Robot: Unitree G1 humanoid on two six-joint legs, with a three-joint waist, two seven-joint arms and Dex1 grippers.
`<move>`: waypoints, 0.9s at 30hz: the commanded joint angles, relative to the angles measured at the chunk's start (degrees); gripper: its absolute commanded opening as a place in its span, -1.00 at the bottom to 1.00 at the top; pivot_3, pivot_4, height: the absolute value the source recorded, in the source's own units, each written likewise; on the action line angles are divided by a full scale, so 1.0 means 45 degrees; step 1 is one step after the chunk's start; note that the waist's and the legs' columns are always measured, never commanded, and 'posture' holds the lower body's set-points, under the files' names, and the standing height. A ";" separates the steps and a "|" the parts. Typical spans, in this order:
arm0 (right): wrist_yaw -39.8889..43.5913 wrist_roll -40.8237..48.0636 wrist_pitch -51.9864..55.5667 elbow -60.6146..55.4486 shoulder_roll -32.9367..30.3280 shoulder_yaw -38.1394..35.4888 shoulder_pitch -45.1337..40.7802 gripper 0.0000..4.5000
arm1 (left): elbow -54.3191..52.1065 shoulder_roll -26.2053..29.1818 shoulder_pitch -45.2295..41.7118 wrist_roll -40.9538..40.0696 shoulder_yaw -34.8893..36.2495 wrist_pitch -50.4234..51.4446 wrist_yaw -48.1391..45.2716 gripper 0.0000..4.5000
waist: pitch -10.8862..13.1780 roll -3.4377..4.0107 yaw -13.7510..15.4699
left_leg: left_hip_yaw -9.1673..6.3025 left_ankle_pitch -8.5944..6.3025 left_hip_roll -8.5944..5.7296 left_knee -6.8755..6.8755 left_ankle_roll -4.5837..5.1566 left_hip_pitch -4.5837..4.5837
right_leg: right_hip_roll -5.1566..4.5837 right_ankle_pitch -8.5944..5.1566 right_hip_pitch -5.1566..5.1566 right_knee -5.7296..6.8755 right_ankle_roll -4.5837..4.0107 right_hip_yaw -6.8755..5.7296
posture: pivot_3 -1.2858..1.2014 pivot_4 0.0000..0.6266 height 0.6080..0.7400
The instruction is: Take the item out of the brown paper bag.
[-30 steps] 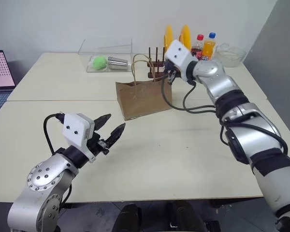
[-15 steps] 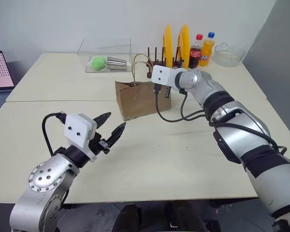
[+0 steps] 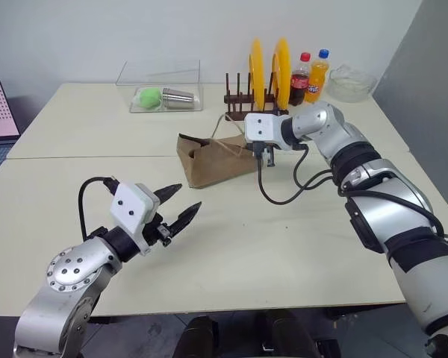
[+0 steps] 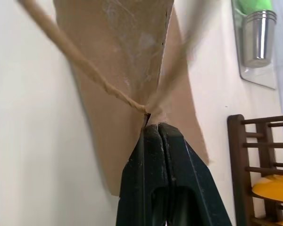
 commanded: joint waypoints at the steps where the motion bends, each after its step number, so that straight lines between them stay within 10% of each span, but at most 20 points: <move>1: 0.0730 0.0103 -0.0320 -0.0471 -0.0131 -0.0054 0.0275 -0.99 | -0.0127 0.0209 0.0106 0.0099 -0.0116 -0.0492 -0.0268 0.28 | 0.0000 0.0000 0.0000 | -0.0001 0.0000 0.0001 0.0000 0.0000 0.0000 | 0.0000 0.0000 0.0000 0.0000 -0.0001 -0.0001 | 0.03 -0.52 1.00; 27: 0.4838 0.3449 0.2440 -0.9078 -0.1533 -0.1149 0.3180 -0.99 | 0.0696 0.2229 0.0598 0.0342 -0.0160 -0.2322 -0.3075 0.28 | 0.0017 0.0025 0.0054 | -0.0025 0.0000 0.0007 -0.0012 0.0000 -0.0008 | -0.0001 -0.0017 -0.0002 -0.0015 -0.0023 -0.0029 | 0.03 -0.52 1.00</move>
